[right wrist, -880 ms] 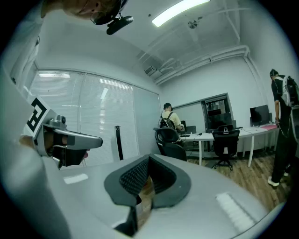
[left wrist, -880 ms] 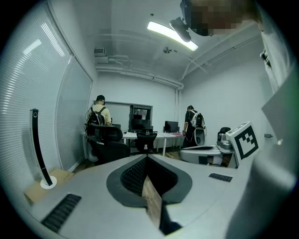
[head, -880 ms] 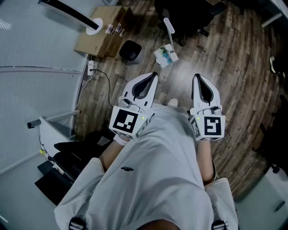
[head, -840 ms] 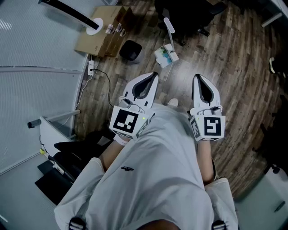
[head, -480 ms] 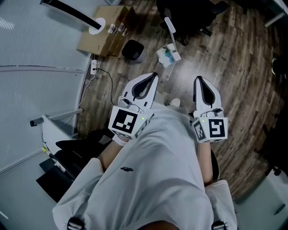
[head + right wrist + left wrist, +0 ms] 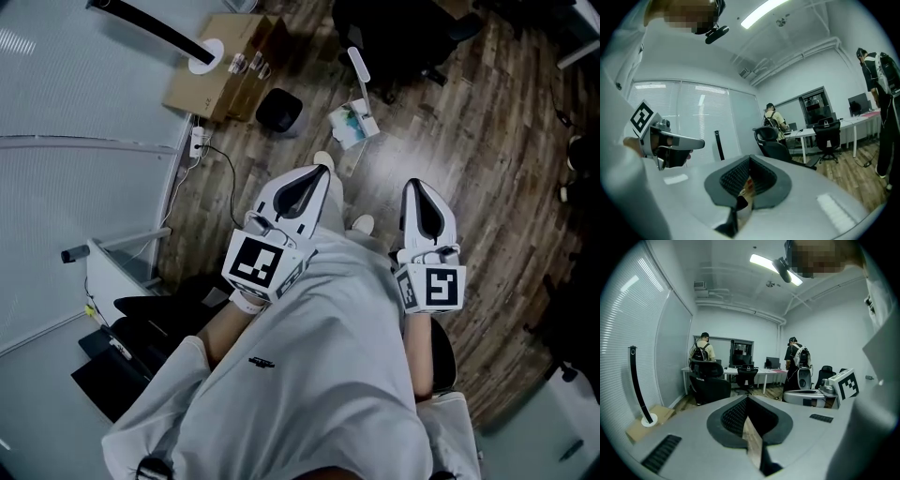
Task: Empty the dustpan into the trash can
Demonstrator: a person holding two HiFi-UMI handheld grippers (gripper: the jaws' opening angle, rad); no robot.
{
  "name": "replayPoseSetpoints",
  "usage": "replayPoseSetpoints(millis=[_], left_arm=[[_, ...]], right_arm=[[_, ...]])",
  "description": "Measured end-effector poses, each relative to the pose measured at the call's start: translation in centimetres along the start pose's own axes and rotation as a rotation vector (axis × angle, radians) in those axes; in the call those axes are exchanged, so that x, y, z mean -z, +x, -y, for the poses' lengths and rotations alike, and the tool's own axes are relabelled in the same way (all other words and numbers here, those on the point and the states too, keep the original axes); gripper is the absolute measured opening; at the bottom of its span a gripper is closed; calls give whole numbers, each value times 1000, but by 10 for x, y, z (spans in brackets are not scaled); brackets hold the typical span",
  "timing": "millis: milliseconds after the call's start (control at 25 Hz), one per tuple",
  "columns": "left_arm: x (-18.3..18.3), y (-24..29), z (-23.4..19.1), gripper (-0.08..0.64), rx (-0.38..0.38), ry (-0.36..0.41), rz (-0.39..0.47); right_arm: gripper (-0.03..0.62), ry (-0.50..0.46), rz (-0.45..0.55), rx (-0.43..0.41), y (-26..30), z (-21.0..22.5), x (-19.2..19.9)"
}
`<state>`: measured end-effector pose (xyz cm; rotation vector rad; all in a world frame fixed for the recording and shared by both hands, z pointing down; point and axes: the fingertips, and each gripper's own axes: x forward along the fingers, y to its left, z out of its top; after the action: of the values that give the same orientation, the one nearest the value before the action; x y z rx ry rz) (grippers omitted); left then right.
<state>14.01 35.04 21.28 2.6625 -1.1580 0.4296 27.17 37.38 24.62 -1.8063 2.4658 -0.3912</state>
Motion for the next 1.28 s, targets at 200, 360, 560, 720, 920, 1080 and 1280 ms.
replayPoseSetpoints(millis=[200, 360, 560, 720, 920, 1080, 1280], left_arm=[[-5, 10, -26, 6, -12, -24, 6], [3, 28, -54, 6, -30, -59, -12], [2, 56, -103, 6, -36, -103, -22], [-3, 82, -151, 6, -45, -126, -24], [-15, 113, -205, 6, -39, -149, -23], [-24, 130, -238, 6, -13, -158, -21], [-35, 153, -277, 6, 31, -151, -1]], right_arm=[[11, -13, -21, -20, 30, -5, -6], [11, -37, -57, -48, 64, -6, -4], [11, -65, -115, -56, 119, -3, -6], [11, -78, -158, -67, 171, -2, -8], [15, -86, -194, -61, 238, 0, -13], [28, -103, -227, -56, 281, -6, -12], [46, -119, -244, -35, 325, -9, -15]])
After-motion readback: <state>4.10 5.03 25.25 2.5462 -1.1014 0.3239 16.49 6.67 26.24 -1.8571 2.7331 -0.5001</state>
